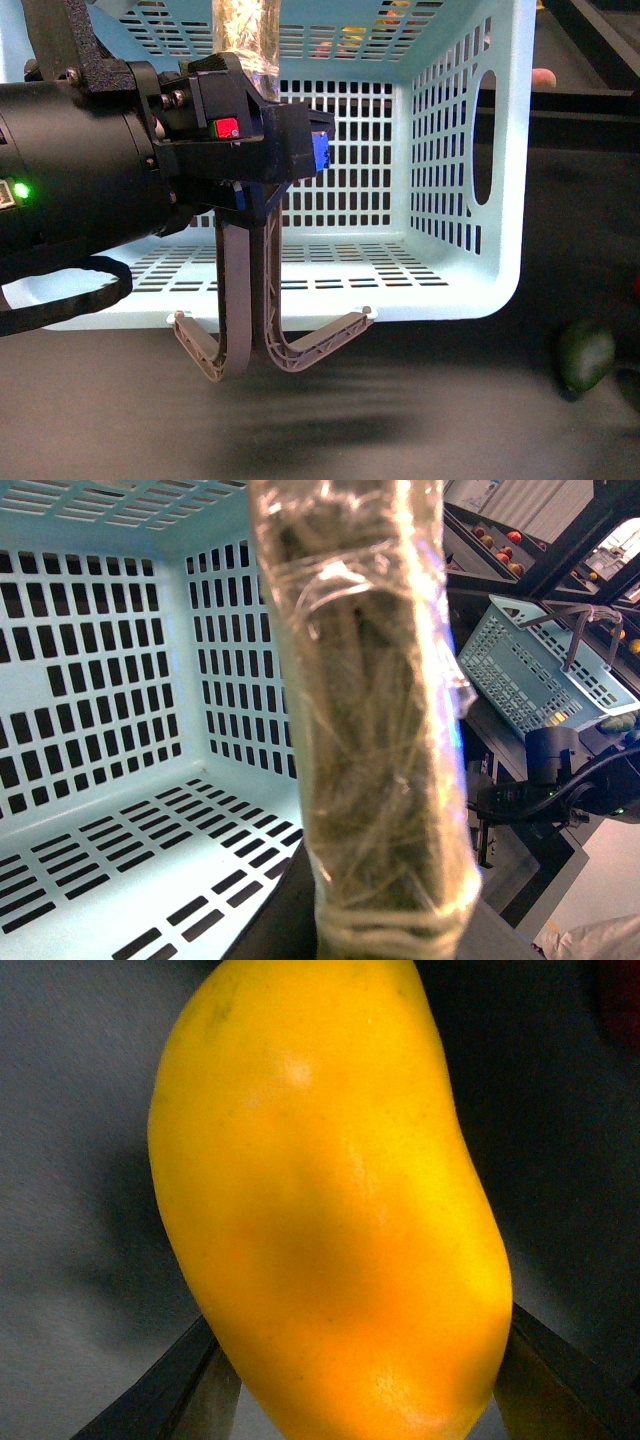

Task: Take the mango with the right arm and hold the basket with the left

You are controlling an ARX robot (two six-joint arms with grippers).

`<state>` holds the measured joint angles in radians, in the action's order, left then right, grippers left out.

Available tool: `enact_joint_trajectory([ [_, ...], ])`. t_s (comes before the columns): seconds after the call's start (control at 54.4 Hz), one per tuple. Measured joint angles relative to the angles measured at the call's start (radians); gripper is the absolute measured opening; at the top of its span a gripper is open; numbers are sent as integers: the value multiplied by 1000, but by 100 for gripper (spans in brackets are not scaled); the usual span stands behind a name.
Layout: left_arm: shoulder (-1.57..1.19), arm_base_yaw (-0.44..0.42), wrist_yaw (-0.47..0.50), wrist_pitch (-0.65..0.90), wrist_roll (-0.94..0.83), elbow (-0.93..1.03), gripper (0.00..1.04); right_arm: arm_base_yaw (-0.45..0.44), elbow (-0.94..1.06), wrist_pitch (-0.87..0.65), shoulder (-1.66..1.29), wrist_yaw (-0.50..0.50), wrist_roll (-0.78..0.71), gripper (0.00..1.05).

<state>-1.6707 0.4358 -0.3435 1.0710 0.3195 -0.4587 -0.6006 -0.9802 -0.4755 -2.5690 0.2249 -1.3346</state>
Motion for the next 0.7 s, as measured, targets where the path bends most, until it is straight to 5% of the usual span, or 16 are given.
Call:
enact_joint_trajectory([
  [0.22,0,0,-1,0,0,0,9,11,97,-71,134,107,123,60],
  [0.422,0,0,0,0,0,0,9,41,286,-147,493,295,428,60],
  [0.698,0,0,0,0,0,0,9,230,477,-215,918,333,838,60],
])
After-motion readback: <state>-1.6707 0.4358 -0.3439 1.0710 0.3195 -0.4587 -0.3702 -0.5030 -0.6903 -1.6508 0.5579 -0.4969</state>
